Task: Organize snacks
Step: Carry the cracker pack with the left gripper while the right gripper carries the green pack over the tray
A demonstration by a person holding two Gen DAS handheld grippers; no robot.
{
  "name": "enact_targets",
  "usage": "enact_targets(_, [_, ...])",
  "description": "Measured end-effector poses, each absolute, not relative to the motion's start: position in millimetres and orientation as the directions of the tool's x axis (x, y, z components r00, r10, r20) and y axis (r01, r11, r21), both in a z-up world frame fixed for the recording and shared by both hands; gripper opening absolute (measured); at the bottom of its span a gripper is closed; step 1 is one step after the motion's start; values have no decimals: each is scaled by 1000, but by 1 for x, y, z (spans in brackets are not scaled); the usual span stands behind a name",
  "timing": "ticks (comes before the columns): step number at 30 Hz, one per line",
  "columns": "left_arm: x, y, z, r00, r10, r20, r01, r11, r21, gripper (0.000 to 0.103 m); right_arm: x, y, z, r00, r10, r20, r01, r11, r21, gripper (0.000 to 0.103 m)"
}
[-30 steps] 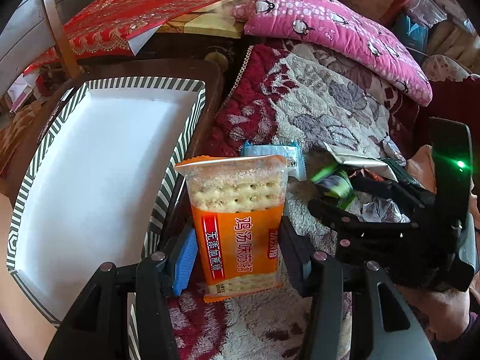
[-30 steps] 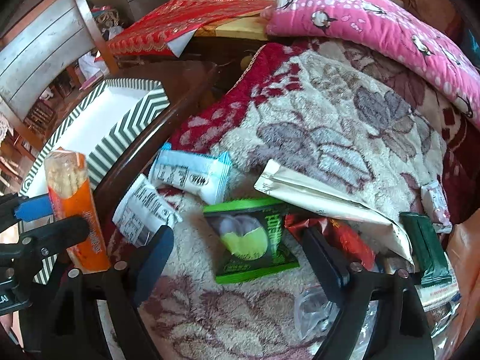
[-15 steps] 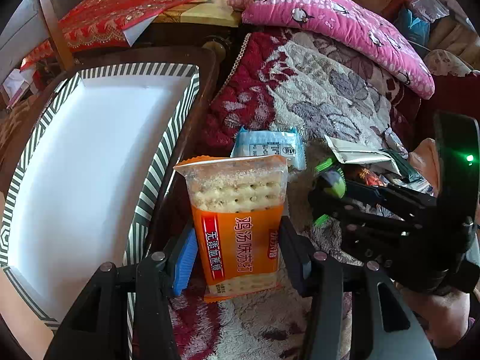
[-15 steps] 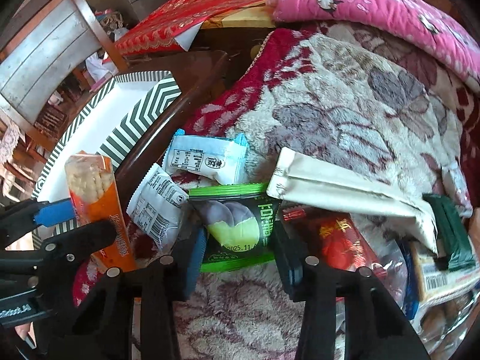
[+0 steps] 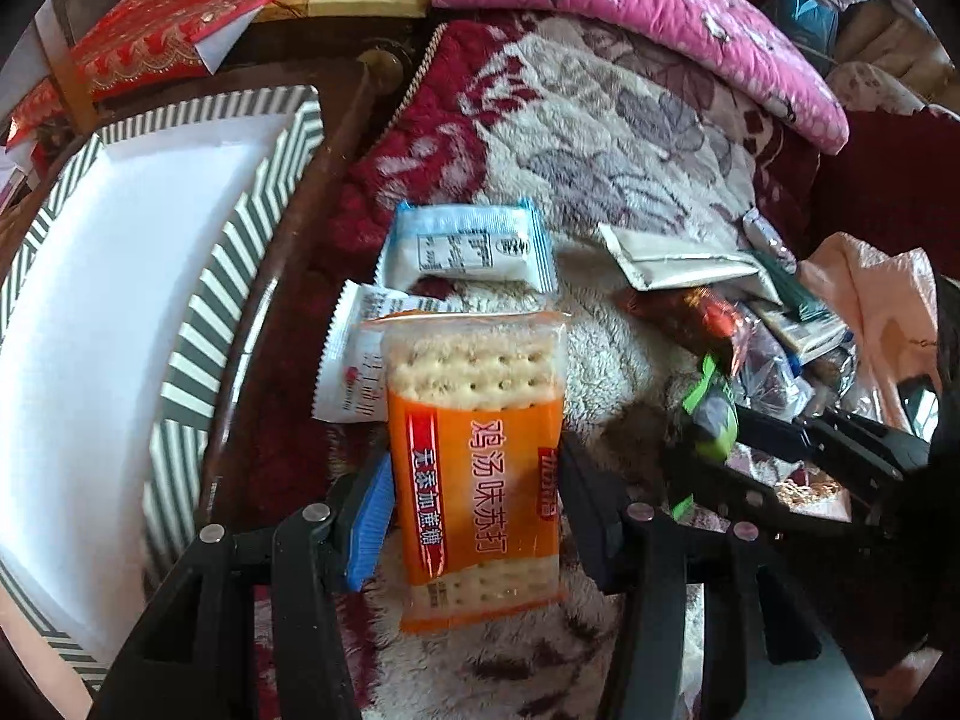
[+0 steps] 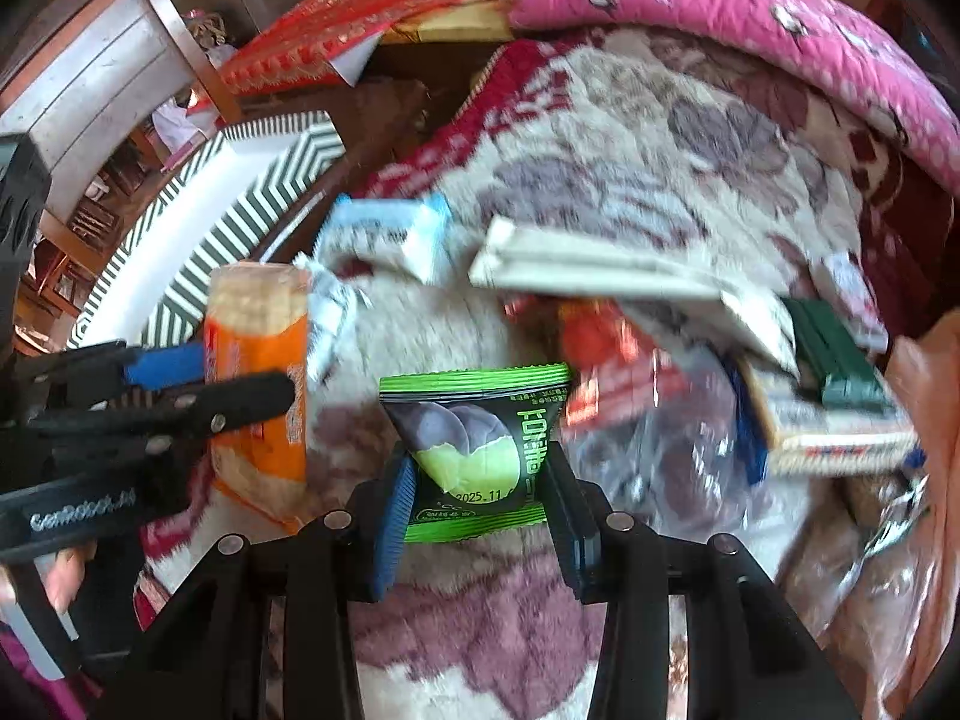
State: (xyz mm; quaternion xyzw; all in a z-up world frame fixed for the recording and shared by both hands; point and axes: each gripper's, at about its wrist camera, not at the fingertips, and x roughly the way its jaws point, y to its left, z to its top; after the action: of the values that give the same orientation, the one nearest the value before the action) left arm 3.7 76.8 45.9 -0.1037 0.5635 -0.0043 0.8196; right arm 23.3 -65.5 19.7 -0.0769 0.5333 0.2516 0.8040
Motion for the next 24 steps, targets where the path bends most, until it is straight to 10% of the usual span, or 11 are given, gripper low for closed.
enact_targets(10, [-2, 74, 25, 339, -89, -937, -118, 984, -136, 58, 20, -65, 12, 323, 326, -888, -471, 869, 148, 66])
enact_targets(24, [-3, 75, 26, 346, -69, -936, -133, 984, -121, 58, 20, -64, 11, 347, 353, -869, -463, 870, 168, 66])
